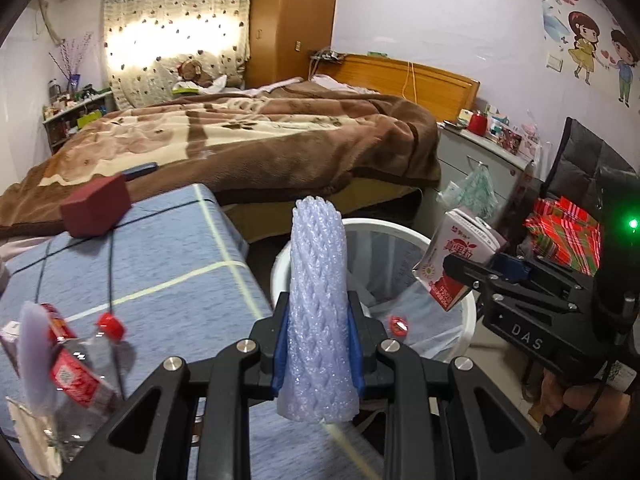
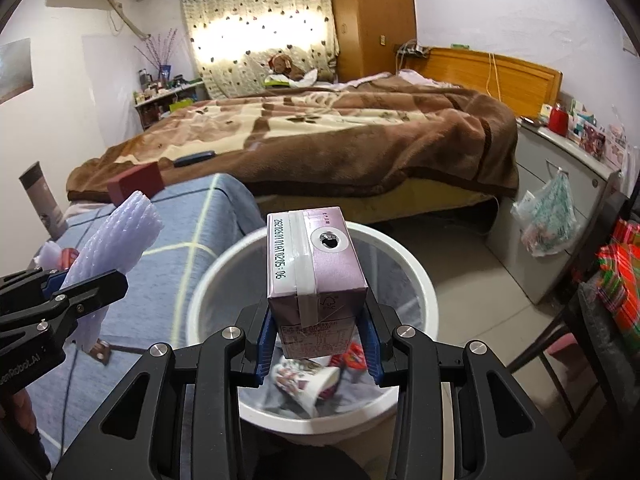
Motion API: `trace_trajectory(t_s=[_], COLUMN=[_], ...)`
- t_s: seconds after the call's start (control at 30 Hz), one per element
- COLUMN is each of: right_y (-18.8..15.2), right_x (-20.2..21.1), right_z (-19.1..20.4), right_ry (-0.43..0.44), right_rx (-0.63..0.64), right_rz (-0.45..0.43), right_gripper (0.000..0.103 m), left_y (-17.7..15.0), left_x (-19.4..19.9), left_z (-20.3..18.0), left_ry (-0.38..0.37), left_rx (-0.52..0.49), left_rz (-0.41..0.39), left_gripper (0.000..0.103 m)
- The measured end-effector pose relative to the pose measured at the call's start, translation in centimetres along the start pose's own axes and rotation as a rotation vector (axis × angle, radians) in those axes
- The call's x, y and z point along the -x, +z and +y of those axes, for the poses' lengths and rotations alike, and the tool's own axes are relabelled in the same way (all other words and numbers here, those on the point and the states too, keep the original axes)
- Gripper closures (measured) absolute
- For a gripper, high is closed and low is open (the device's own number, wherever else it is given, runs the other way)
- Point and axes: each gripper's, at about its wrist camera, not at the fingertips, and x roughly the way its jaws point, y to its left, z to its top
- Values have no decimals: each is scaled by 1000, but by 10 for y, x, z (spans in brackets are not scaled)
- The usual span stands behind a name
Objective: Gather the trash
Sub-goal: 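Carry the foam net and milk carton over the wastebasket and open both tools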
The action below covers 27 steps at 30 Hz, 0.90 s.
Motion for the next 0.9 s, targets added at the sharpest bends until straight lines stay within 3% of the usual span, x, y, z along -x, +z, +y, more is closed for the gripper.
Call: trace_trajectory(t_s=[0.3, 0.6, 0.67, 0.7, 0.73, 0.9], right_y=[-11, -12, -13, -14, -14, -16], right_x=[-19, -32, -32, -32, -31, -24], right_z=[-23, -30, -30, -31, -30, -31], right_ry=[-18, -32, -38, -39, -38, -46], right_rx=[-10, 9, 15, 16, 18, 12], right_rz=[81, 133, 136, 135, 134, 114], right_gripper=[65, 65, 63, 56, 47, 44], left_y=[-4, -5, -5, -5, -5, -5], left_x=[-34, -48, -47, -47, -46, -42], left_z=[-25, -27, -27, -28, -28, -24], left_ry=[-38, -54, -56, -51, -51, -50], left_rx=[-17, 10, 6, 5, 10, 25], left_rz=[71, 103, 101, 101, 97, 88], left_gripper=[76, 74, 65, 50, 43, 43])
